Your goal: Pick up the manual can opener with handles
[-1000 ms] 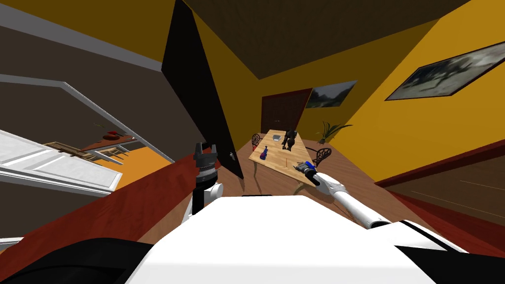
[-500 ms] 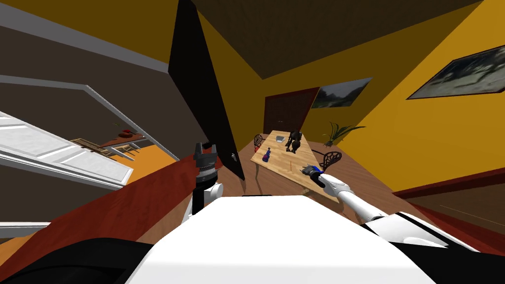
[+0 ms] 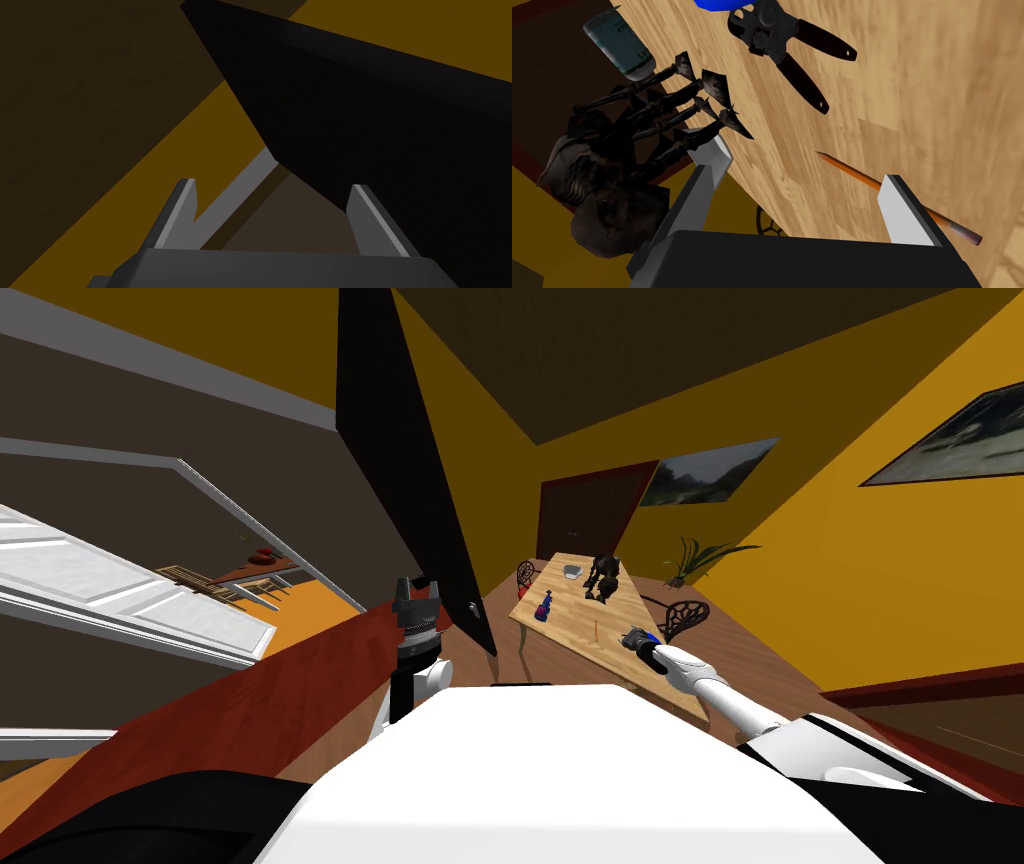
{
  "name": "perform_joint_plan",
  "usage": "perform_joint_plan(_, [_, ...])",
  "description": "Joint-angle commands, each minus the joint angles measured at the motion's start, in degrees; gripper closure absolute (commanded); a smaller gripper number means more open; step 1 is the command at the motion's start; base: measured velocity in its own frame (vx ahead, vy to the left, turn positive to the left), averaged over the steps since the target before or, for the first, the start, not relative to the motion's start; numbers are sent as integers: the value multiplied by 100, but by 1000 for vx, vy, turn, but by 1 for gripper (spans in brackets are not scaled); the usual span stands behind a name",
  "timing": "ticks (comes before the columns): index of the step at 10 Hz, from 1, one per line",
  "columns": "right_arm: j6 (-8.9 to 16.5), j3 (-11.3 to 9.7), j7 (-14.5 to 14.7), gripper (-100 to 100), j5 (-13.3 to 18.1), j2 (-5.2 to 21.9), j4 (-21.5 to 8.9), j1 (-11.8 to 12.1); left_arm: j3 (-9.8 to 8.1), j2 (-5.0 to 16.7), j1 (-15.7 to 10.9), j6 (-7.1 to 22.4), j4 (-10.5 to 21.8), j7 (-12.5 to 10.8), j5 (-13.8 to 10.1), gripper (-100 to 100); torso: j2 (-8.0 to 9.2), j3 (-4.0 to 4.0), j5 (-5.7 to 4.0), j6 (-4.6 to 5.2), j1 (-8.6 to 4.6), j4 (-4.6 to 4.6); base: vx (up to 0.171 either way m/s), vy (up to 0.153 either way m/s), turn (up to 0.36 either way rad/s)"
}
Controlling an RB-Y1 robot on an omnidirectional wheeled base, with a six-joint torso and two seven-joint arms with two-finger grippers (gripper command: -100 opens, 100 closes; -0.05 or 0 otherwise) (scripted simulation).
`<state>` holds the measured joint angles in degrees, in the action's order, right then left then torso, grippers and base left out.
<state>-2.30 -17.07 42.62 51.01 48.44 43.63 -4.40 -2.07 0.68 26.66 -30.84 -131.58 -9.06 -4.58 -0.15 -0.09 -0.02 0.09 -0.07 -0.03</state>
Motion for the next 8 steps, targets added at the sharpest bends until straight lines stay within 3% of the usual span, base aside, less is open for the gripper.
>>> perform_joint_plan(1, [25, -167, 143, -100, 66, 64, -203, -46, 0, 0, 0, 0, 0, 0, 0, 0, 0, 0, 0, 0, 0, 0, 54, -13, 47])
perform_joint_plan(6, [46, -613, 584, -100, 284, 71, -807, -72, 0, 0, 0, 0, 0, 0, 0, 0, -11, -7, 1, 1, -1, -3, 93, -5, 37])
perform_joint_plan(8, [46, -613, 584, -100, 284, 71, -807, -72, 0, 0, 0, 0, 0, 0, 0, 0, -6, -4, 0, 0, -3, -1, 43, -11, 10])
